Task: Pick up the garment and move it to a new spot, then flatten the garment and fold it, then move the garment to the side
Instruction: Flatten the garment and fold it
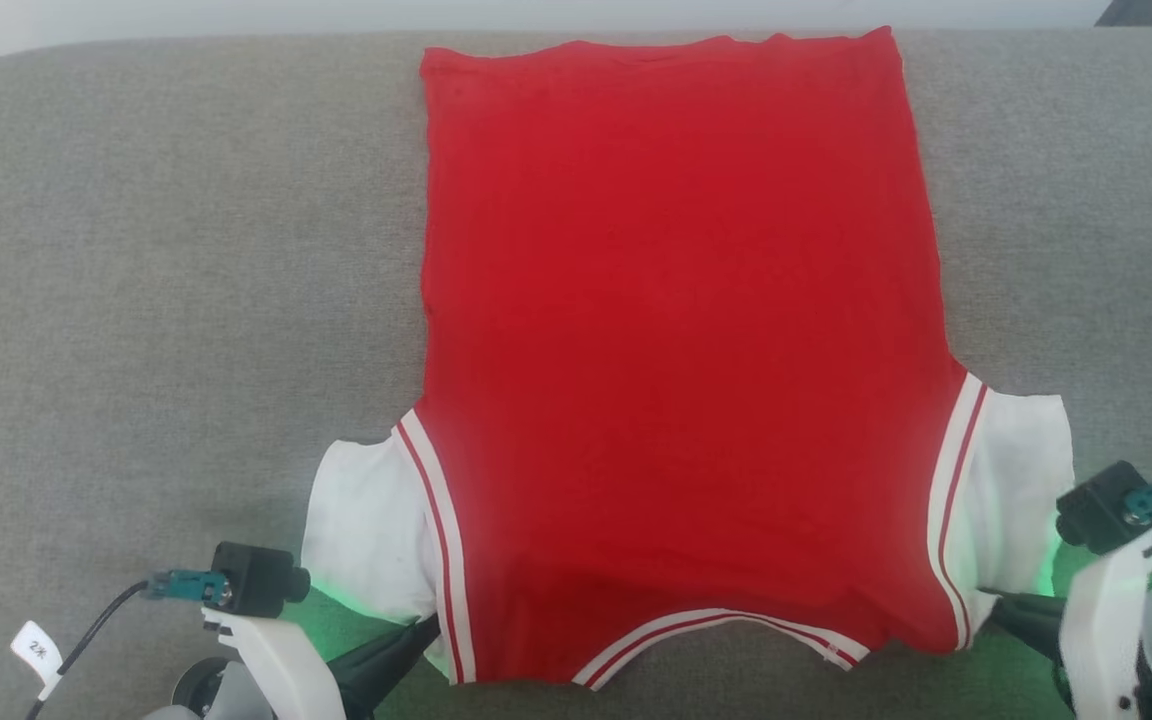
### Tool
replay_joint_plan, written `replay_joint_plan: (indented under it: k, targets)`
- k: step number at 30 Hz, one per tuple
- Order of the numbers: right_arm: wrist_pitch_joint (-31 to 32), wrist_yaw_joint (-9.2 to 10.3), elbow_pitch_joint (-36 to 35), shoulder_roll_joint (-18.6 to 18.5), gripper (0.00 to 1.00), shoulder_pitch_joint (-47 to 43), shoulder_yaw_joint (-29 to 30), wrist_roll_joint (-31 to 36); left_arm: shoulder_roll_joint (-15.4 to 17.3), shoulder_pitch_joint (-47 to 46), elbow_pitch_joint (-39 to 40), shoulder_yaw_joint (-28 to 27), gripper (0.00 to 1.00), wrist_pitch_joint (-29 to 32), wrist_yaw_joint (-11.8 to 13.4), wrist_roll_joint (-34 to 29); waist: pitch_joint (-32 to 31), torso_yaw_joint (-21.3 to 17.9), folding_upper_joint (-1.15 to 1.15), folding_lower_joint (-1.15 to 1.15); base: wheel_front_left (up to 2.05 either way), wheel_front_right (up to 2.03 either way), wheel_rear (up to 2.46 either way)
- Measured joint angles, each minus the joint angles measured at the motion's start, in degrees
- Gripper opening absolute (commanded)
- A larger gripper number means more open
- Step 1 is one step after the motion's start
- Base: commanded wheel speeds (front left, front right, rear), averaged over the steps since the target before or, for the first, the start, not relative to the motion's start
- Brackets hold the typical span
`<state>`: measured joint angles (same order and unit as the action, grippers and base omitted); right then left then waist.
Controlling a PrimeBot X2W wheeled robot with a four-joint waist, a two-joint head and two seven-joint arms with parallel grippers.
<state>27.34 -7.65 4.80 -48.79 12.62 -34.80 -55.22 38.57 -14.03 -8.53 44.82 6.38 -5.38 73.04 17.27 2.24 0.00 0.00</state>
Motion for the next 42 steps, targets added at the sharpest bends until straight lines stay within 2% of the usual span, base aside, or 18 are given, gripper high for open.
replay_joint_plan:
  k: [2, 3, 4, 5, 9, 14, 18, 20, 21, 23, 26, 30, 34, 42]
  targets:
    - [0.5, 0.02, -0.1, 1.3, 0.0, 0.0, 0.7, 0.9, -0.4, -0.1, -1.2, 0.0, 0.0, -0.5, -0.5, 0.1, 0.0, -0.2, 0.0, 0.0, 0.0, 0.0, 0.0]
    - [0.7, 0.02, -0.4, 1.7, 0.14, -0.1, 1.1, 1.6, -0.6, -0.1, -1.6, 0.0, 0.0, -0.7, -0.8, 0.2, 0.0, -0.4, 0.0, 0.0, 0.0, 0.0, 0.0]
    - [0.7, 0.02, -0.7, 2.2, 0.47, -0.3, 1.8, 1.9, -0.7, -0.1, -2.0, 0.0, 0.0, -0.8, -1.0, 0.4, 0.0, -0.6, 0.0, 0.0, 0.0, 0.0, 0.0]
    - [0.7, 0.04, -1.1, 2.6, 1.0, -0.6, 2.4, 1.9, -0.7, -0.1, -2.2, 0.0, 0.0, -1.0, -1.0, 0.5, -0.1, -0.8, 0.0, 0.0, 0.0, 0.0, 0.0]
    - [3.1, 0.02, -4.7, 2.5, 1.0, -3.2, 5.2, 0.7, -1.2, 0.0, -2.7, 0.2, 0.0, -1.7, -1.5, 0.7, -0.6, -1.0, 0.0, 0.0, 0.0, 0.0, 0.0]
    - [7.3, 0.16, -11.7, -2.0, 1.0, -6.7, 13.3, 1.1, -1.4, 0.5, -2.3, 0.2, 0.0, -3.4, -1.6, 0.6, -0.5, -0.7, 0.0, 0.0, 0.0, 0.0, 0.0]
    - [9.9, 0.12, -18.8, -1.8, 1.0, -6.1, 22.4, 0.1, -1.4, 0.5, -1.1, 0.2, 0.0, -4.3, -1.7, -0.1, 0.9, -0.2, 0.0, 0.0, 0.0, 0.0, 0.0]
    - [10.6, 0.12, -19.5, -1.8, 1.0, -4.8, 24.4, 0.8, -1.4, 0.2, -0.9, 0.3, 0.0, -4.3, -1.7, -0.6, 1.3, 0.0, 0.0, 0.0, 0.0, 0.0, 0.0]
    - [12.2, 0.12, -19.6, -0.8, 1.0, -1.2, 27.8, 2.5, -1.8, -1.0, -0.2, 0.5, 0.0, -4.3, -1.8, -1.6, 2.3, 0.6, 0.0, 0.0, 0.0, 0.0, 0.0]
    - [13.1, 0.14, -19.2, 0.2, 1.0, 1.2, 28.8, 3.8, -2.1, -1.7, 0.0, 0.6, 0.0, -4.2, -1.8, -1.9, 2.9, 0.9, 0.0, 0.0, 0.0, 0.0, 0.0]
    - [15.9, 0.13, -15.3, 3.8, 1.0, 10.4, 29.4, 7.5, -2.9, -3.6, 0.8, 0.9, 0.0, -3.9, -1.8, -2.8, 4.9, 1.9, 0.0, 0.0, 0.0, 0.0, 0.0]
    - [17.9, 0.12, -4.6, 7.0, 1.0, 24.1, 29.7, 13.8, -4.0, -7.0, 1.8, 1.4, 0.0, -2.9, -2.0, -3.8, 8.0, 3.7, 0.0, 0.0, 0.0, 0.0, 0.0]
    - [17.7, 0.12, 7.0, 8.1, 1.0, 35.6, 29.1, 19.7, -6.3, -10.0, 1.8, 1.8, 0.0, -2.7, -2.3, -4.6, 11.1, 6.7, 0.0, 0.0, 0.0, 0.0, 0.0]
    - [20.8, 0.14, 26.3, 11.0, 1.0, 54.4, 27.4, 25.5, -8.6, -14.6, 2.5, 4.5, 0.0, -3.4, -3.0, -5.1, 17.5, 12.1, 0.0, 0.0, 0.0, 0.0, 0.0]
